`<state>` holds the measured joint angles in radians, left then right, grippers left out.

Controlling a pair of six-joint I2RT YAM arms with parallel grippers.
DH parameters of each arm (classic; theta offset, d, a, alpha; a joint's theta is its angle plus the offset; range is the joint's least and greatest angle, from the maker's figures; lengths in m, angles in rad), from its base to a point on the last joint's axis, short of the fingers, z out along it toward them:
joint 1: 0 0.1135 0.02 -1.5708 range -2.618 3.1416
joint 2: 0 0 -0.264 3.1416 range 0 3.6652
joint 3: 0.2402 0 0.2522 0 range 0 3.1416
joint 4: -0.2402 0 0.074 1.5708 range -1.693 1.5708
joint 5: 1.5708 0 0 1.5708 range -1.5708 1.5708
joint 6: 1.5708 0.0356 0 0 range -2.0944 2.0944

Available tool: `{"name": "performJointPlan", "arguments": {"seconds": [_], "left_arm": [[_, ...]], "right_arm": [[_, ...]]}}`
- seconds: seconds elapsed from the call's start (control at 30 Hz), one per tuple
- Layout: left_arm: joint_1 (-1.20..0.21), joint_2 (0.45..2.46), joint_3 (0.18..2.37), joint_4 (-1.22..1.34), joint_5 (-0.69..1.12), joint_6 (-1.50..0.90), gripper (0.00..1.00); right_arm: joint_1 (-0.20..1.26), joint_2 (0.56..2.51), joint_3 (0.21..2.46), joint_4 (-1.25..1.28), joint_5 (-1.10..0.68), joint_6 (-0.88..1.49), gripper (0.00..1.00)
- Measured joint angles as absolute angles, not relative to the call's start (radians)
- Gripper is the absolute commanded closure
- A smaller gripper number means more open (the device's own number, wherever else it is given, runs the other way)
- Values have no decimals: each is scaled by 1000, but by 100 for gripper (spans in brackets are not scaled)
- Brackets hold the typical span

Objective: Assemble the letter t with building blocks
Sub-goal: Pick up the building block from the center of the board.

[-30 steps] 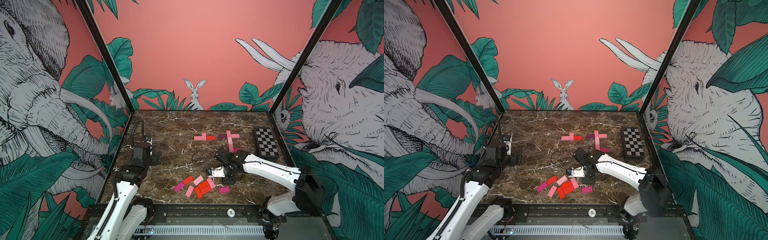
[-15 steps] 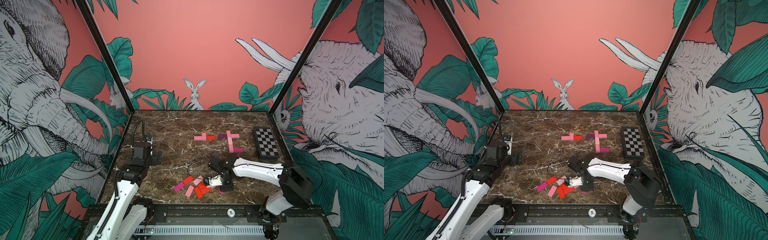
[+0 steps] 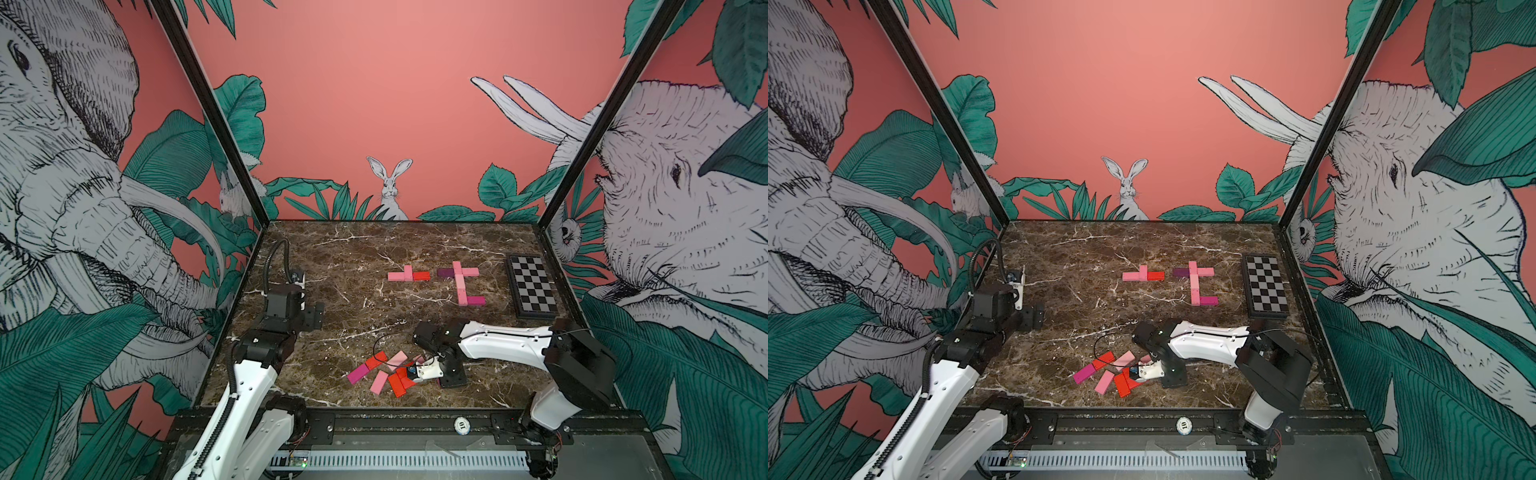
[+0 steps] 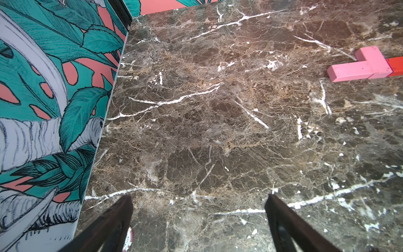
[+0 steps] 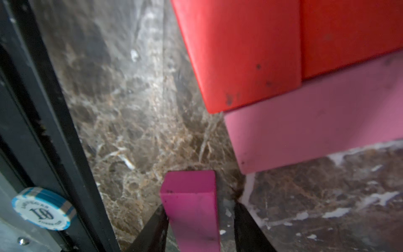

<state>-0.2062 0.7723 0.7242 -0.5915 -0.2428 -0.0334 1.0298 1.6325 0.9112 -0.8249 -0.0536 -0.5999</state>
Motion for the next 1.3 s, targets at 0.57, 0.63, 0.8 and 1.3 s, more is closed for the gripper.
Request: {"name": "performJointPlan", "arguments": {"seconds": [0.57, 0.63, 0.8, 1.3], "left_arm": [[-206, 772, 724, -591, -243, -33, 3], [-206, 771, 724, -591, -243, -33, 3], [-206, 769, 724, -591, -243, -33, 3], [-206, 750, 724, -591, -245, -34, 3]], "right_arm": [[1024, 1623, 931, -760, -15, -513, 81], [1001, 1597, 940, -748, -16, -475, 83], [893, 1584, 1067, -742, -19, -339, 92], [790, 1854, 1505, -720, 147, 109, 100]]}}
